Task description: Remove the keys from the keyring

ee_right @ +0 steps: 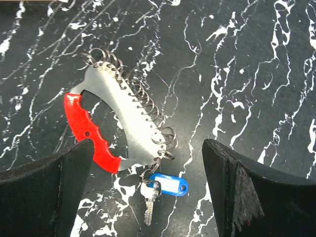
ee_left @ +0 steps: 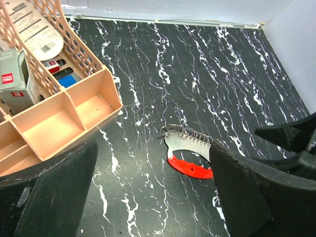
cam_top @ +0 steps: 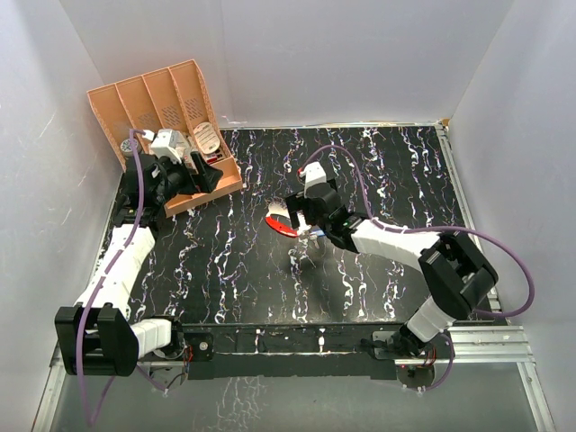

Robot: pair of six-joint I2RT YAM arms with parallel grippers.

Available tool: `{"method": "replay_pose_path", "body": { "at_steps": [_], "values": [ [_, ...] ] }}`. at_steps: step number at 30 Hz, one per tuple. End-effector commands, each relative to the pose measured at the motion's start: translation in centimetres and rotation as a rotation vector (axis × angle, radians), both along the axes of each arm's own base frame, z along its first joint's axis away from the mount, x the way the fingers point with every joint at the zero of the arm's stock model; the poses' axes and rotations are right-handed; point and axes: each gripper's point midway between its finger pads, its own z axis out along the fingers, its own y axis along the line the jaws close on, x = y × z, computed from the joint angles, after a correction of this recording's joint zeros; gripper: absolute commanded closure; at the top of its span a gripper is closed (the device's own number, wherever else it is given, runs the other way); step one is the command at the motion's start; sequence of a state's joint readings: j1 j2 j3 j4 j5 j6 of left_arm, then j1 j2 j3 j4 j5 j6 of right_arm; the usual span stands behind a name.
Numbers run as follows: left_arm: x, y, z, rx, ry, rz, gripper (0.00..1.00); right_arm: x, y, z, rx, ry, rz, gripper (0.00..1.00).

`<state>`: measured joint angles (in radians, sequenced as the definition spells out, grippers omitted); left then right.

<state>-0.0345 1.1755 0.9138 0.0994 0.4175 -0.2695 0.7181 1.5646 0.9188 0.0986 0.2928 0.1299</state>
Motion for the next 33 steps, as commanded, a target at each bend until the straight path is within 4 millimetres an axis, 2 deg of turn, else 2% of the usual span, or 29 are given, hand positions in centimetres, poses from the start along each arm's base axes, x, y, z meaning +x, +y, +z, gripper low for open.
{"method": "replay_pose_path", "body": {
  "at_steps": [1,5,11,16,20,26,33],
  "values": [
    [-1.2,-0.6,-0.8,0.003,0.013,-0.06,0.07,1.7,-0.8,1.6,0.018,-0.068,-0.099,0.1],
    [-1.5,-0.5,-1.6,0.011,0.027,-0.059,0.07,1.2,-1.3,-1.3,-0.017,-0.008,-0.119,0.09],
    [-1.5,-0.5,-1.8,0.007,0.031,-0.058,0.07,0.3,-2.2,-4.3,-0.053,0.057,-0.14,0.11],
    [-1.5,-0.8,-2.2,-0.006,0.037,-0.065,0.08,-0.3,-2.7,-6.6,-0.074,0.104,-0.165,0.17],
    [-1.5,-0.8,-2.5,-0.008,0.045,-0.068,0.08,-0.7,-2.8,-7.4,-0.069,0.122,-0.169,0.25],
    [-1.4,-1.0,-2.6,-0.01,0.047,-0.076,0.08,-0.3,-2.6,-7.7,-0.066,0.121,-0.181,0.44],
    [-1.5,-0.8,-2.8,-0.002,0.048,-0.073,0.08,-0.3,-2.7,-8.2,-0.082,0.134,-0.18,0.52]
  ]
}}
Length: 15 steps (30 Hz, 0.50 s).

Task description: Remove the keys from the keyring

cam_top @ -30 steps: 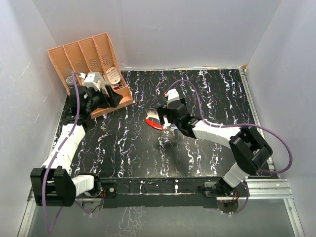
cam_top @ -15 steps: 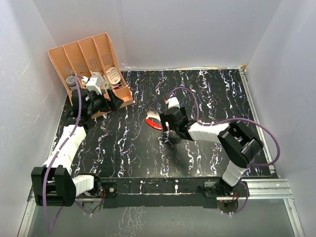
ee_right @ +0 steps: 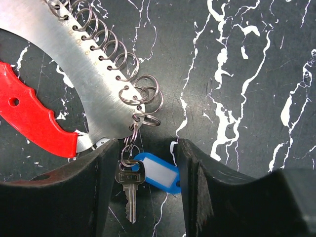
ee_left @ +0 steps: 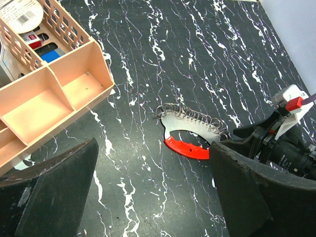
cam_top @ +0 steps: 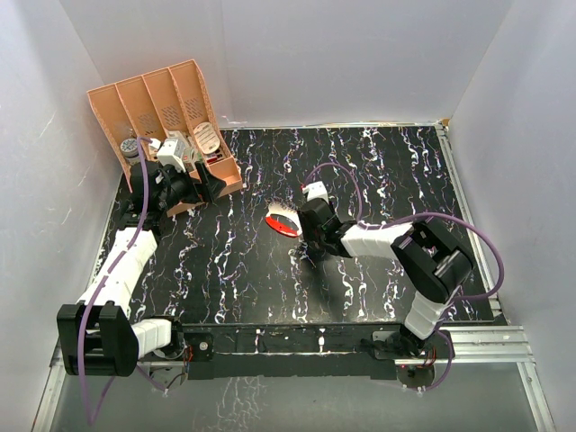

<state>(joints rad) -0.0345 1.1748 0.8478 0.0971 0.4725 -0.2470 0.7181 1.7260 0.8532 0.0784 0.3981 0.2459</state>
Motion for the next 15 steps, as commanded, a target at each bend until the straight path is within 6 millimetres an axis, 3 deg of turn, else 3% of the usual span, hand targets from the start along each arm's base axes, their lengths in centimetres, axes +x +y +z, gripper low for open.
{"method": "replay_pose_path", "body": {
  "at_steps": [1,6,8,15],
  "values": [
    [-0.16,-0.1,0.15,-0.008,-0.01,-0.012,0.08,1.15,0.4,0.97,0.028,-0.041,-0.03,0.53],
    [-0.06,-0.22,0.23,-0.01,-0.013,-0.018,0.08,1.28,0.53,1.16,0.03,-0.045,-0.029,0.62],
    [-0.06,-0.27,0.13,-0.01,-0.01,-0.02,0.08,1.27,0.48,0.26,0.015,-0.031,-0.03,0.63],
    [-0.07,-0.4,0.15,-0.017,-0.01,-0.029,0.08,1.98,1.26,0.52,0.023,-0.041,-0.013,0.67]
  ]
}}
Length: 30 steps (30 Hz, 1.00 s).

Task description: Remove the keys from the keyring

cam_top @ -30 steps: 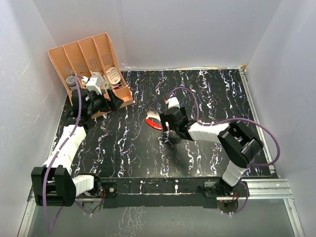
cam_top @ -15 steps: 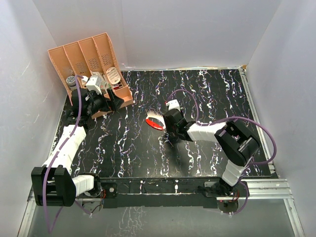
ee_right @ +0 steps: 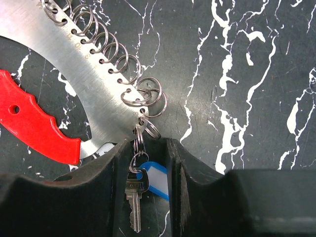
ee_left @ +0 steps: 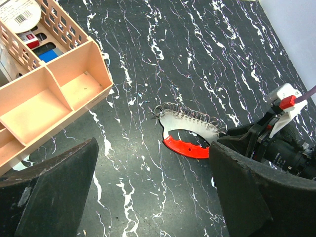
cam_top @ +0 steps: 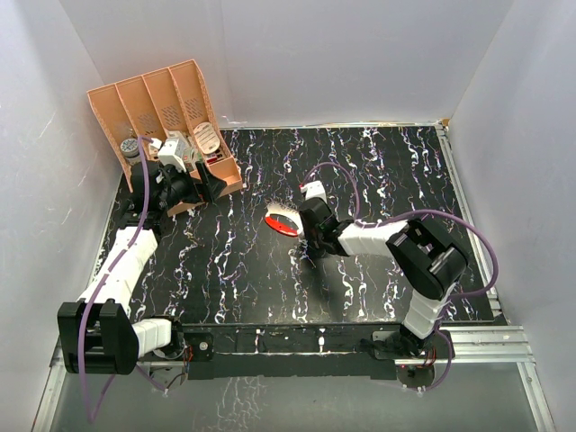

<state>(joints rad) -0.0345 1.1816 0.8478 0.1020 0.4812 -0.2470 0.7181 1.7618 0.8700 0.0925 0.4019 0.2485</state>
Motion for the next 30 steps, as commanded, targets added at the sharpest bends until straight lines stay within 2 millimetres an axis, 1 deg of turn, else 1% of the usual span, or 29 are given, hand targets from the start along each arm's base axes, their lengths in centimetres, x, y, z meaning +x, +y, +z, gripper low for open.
{"method": "replay_pose_path", "body": {
  "at_steps": [1,4,8,10,13,17,19,21,23,26,30],
  "values": [
    [-0.1,-0.3,0.3,-0.015,-0.012,-0.02,0.08,1.6,1.1,1.1,0.028,-0.043,-0.005,0.68],
    [-0.1,-0.3,0.3,-0.016,-0.013,-0.021,0.08,1.9,1.6,1.1,0.037,-0.043,0.003,0.71],
    [-0.1,-0.3,0.2,-0.015,-0.01,-0.022,0.08,2.0,2.0,0.9,0.039,-0.037,0.014,0.8],
    [-0.1,-0.3,0.2,-0.016,-0.009,-0.024,0.08,2.1,2.2,0.9,0.043,-0.035,0.019,0.86],
    [-0.1,-0.3,0.1,-0.016,-0.006,-0.023,0.08,2.2,2.5,1.1,0.053,-0.037,0.028,1.0],
    [-0.1,-0.4,0.1,-0.019,-0.006,-0.024,0.08,2.4,2.6,1.0,0.043,-0.036,0.034,1.0],
    [0.0,-0.4,0.3,-0.025,-0.009,-0.023,0.08,2.6,2.6,1.5,0.032,-0.047,0.037,1.0],
    [0.3,-0.4,0.6,-0.031,-0.011,-0.022,0.09,3.0,2.3,2.6,0.018,-0.072,0.03,1.0],
    [0.6,-0.6,1.2,-0.04,-0.018,-0.031,0.09,3.4,2.0,4.6,0.011,-0.116,0.024,1.0],
    [1.2,-0.9,2.8,-0.055,-0.045,-0.04,0.09,3.8,1.7,8.9,0.024,-0.207,0.031,1.0],
    [2.0,-1.5,4.7,-0.081,-0.07,-0.067,0.09,3.6,2.0,14.1,0.056,-0.306,0.098,1.0]
  ]
}}
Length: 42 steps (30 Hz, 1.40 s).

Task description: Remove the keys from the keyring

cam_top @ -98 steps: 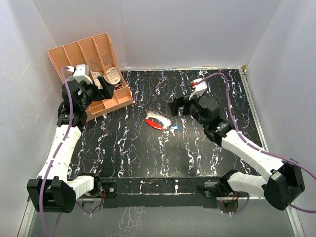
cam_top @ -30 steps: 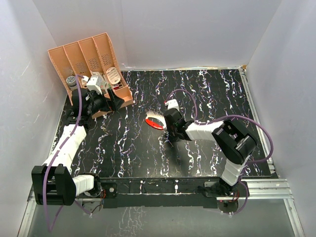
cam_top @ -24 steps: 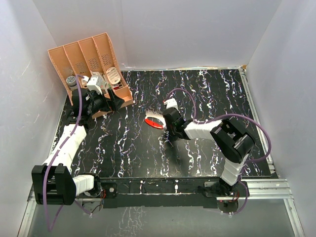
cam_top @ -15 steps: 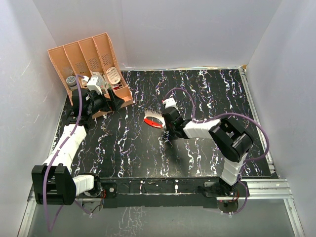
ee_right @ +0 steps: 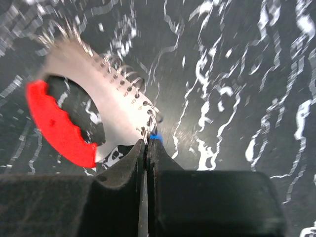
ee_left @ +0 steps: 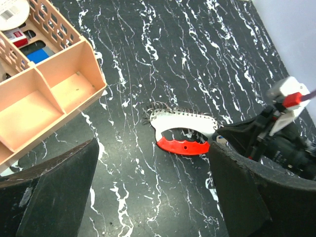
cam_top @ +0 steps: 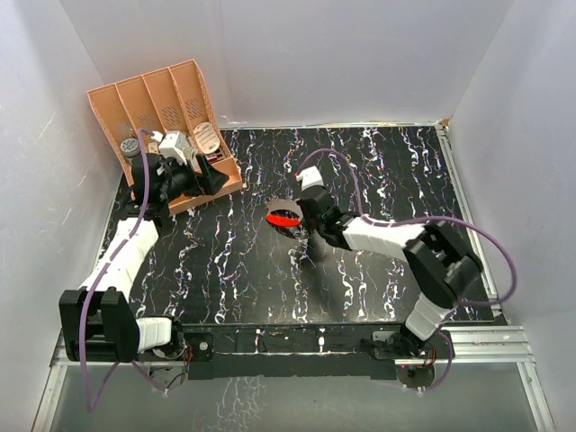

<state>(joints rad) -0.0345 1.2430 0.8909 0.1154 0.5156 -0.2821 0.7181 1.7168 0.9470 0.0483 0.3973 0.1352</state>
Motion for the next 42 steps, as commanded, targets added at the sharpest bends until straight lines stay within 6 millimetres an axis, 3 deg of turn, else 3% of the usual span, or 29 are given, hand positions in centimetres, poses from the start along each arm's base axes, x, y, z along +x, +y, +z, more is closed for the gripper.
{"method": "replay_pose_path", "body": {
  "at_steps": [1,4,10,11,13,14,17,21,25,34,38,42],
  "values": [
    [1.1,-0.9,4.7,-0.045,-0.096,-0.05,0.09,1.9,1.0,11.4,0.111,-0.251,0.044,1.0],
    [1.3,-1.3,5.5,-0.057,-0.112,-0.074,0.11,1.4,0.7,15.2,0.157,-0.324,0.051,1.0],
    [1.2,-2.9,7.1,-0.089,-0.123,-0.192,0.36,0.6,0.4,20.4,0.217,-0.404,0.08,1.0],
    [1.2,-3.0,7.2,-0.091,-0.116,-0.208,0.42,0.4,0.5,20.9,0.221,-0.41,0.091,1.0],
    [1.3,-3.3,7.1,-0.097,-0.101,-0.225,0.7,0.1,0.8,22.0,0.229,-0.422,0.111,1.0],
    [1.4,-3.3,7.1,-0.101,-0.1,-0.229,0.79,0.0,0.8,22.5,0.232,-0.429,0.117,1.0],
    [1.3,-3.4,7.5,-0.104,-0.118,-0.238,0.95,-0.6,1.0,24.1,0.242,-0.454,0.143,1.0],
    [1.3,-3.2,9.0,-0.092,-0.171,-0.219,0.99,-1.7,1.4,25.6,0.263,-0.479,0.185,1.0],
    [1.2,-3.0,10.2,-0.061,-0.203,-0.222,0.95,-2.6,1.9,26.8,0.264,-0.497,0.231,1.0],
    [-0.8,-3.7,12.2,-0.081,-0.277,-0.272,0.97,-4.1,3.7,28.6,0.259,-0.514,0.333,1.0],
    [-2.5,-5.5,12.4,-0.118,-0.278,-0.328,1.0,-4.4,4.7,28.9,0.264,-0.506,0.371,1.0],
    [-4.7,-9.9,10.0,-0.01,-0.194,-0.429,0.96,-4.2,5.6,29.1,0.248,-0.501,0.4,1.0]
  ]
}}
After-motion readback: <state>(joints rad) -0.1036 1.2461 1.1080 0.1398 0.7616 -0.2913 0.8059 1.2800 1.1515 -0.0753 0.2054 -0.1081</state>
